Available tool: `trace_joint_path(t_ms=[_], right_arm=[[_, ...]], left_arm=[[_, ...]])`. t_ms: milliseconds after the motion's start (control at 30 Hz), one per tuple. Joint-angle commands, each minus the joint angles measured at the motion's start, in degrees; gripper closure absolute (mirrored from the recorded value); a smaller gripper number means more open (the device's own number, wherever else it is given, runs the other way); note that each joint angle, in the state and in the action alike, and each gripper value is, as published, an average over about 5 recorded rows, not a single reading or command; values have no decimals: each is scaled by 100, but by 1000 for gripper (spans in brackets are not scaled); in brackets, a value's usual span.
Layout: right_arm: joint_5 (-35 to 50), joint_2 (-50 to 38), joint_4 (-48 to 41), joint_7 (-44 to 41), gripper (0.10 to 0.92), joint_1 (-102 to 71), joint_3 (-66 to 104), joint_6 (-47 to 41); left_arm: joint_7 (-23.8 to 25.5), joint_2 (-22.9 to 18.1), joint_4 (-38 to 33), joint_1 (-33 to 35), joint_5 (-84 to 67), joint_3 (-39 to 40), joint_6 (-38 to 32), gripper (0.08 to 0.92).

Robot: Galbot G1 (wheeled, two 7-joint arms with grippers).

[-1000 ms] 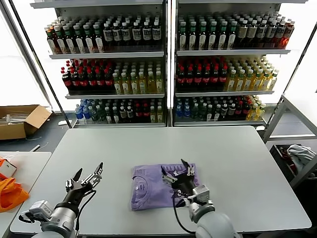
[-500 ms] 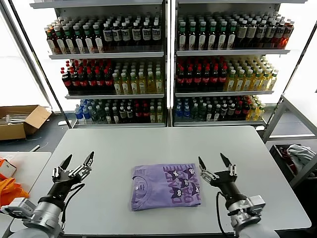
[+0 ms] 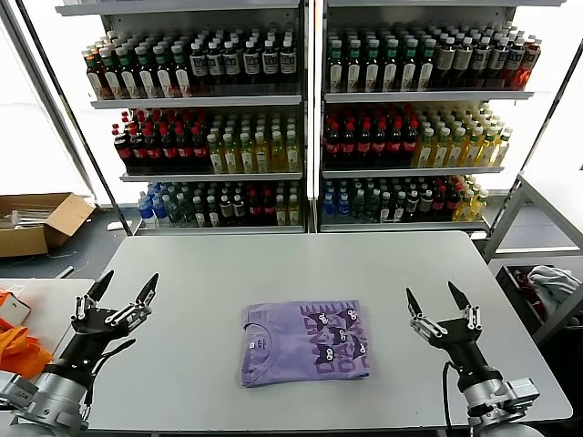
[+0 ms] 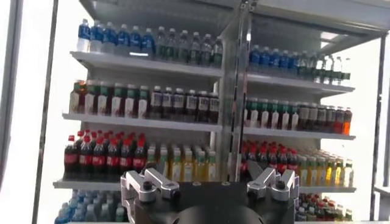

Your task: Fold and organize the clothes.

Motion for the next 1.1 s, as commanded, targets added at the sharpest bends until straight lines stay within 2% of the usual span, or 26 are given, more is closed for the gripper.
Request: trace_joint_path(t_ms=[33, 667, 1100], right_arm=[[3, 209, -318, -648, 203, -261, 876, 420], [-69, 341, -341, -538, 203, -182, 450, 400], [-83, 269, -187, -493, 203, -195, 257, 321]], left_arm=[[941, -105, 239, -45, 444, -351, -348, 177], [1233, -187, 389, -100, 599, -493, -262, 177], [1453, -175, 420, -85, 921, -495, -516, 177]])
